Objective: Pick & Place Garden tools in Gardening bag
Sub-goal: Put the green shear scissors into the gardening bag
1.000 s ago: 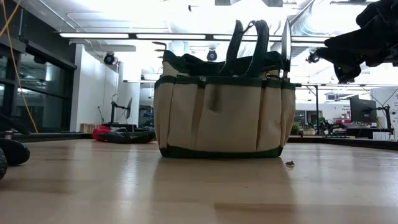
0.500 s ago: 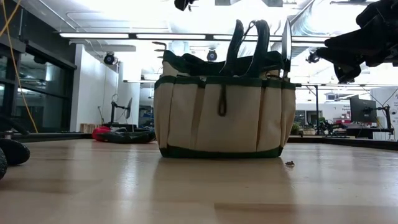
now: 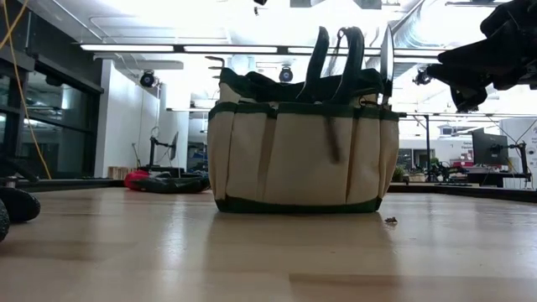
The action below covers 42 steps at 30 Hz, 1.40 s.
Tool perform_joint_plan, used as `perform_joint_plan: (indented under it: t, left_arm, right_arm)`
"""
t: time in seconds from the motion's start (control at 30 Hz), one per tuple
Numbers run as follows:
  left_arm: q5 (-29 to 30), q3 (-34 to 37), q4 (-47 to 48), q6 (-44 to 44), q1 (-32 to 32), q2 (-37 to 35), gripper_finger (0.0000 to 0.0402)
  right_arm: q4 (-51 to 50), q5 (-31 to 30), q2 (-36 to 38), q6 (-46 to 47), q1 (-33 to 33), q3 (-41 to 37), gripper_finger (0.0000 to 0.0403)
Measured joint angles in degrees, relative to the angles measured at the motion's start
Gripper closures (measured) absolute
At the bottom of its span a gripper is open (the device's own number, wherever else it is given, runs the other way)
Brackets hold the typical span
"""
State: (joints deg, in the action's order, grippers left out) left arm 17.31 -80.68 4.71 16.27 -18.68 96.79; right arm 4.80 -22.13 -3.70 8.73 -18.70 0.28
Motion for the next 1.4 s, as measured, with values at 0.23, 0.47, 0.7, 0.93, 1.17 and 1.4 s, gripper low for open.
perform_joint_plan:
  t: [0.23, 0.47, 0.7, 0.93, 1.17, 1.4]
  left_arm:
    - [-2.54, 0.04, 5.01, 0.04, -0.07, -4.32, 0.0082]
    - [-4.97, 0.01, 5.62, -2.94, -0.07, -6.38, 0.0082]
    - [-7.86, 4.01, 6.85, -2.07, 0.68, -10.23, 0.0082]
    - [-5.79, 17.74, 3.96, -1.21, 0.66, -21.45, 0.0082]
    - [-6.22, 34.61, -5.27, 5.71, 0.57, -33.98, 0.0082]
    - [-6.44, 49.44, -16.51, 9.77, 0.57, -44.54, 0.0082]
  right_arm:
    - [0.00, 0.00, 0.00, 0.00, 0.00, 0.02, 0.0266]
    - [0.00, 0.00, 0.00, 0.00, 0.00, 0.02, 0.0266]
    - [0.01, 0.00, 0.00, 0.00, 0.00, 0.01, 0.0266]
    - [0.04, 0.08, -0.65, 0.00, 0.00, 0.02, 0.0266]
    - [-0.09, 0.22, -2.02, 0.00, 0.00, 0.02, 0.0266]
    - [-0.10, 0.20, -3.19, 0.02, 0.00, 0.02, 0.0266]
